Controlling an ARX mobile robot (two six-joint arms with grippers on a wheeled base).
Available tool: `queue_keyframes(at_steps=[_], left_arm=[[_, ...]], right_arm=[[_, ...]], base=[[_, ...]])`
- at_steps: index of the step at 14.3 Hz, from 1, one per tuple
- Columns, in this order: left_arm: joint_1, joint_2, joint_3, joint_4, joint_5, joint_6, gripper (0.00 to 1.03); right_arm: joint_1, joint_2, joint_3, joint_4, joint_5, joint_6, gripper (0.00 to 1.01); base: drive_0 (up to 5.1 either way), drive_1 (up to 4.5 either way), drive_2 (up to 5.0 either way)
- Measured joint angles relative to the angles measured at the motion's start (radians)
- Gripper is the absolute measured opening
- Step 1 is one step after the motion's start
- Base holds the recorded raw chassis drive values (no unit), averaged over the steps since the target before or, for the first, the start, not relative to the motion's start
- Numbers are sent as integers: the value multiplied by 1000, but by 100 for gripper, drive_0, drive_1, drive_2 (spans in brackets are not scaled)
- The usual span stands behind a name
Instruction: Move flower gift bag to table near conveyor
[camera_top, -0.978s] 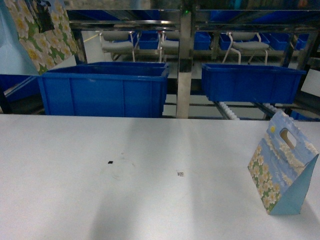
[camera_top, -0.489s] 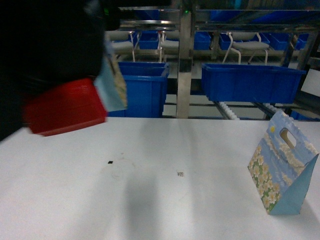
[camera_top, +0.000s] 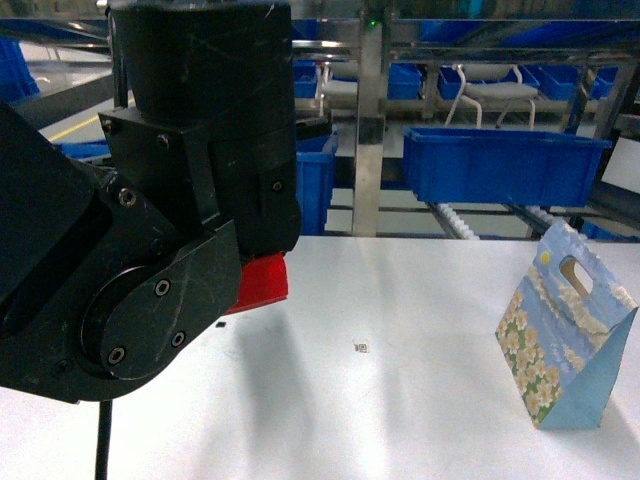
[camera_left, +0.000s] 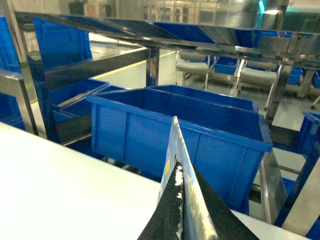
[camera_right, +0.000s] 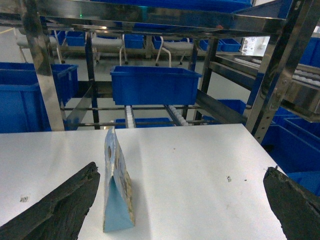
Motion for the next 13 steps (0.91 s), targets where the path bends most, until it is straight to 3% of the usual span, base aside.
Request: queue_keyframes(at_steps=[6, 13], left_arm=[[65, 127, -15, 68, 28, -161, 2], [47, 232, -51, 130, -2, -194, 2]], right_arm=[[0, 0, 0, 0, 0, 0, 98], [0, 0, 0, 0, 0, 0, 98]], base=[[0, 0, 0], [0, 0, 0]])
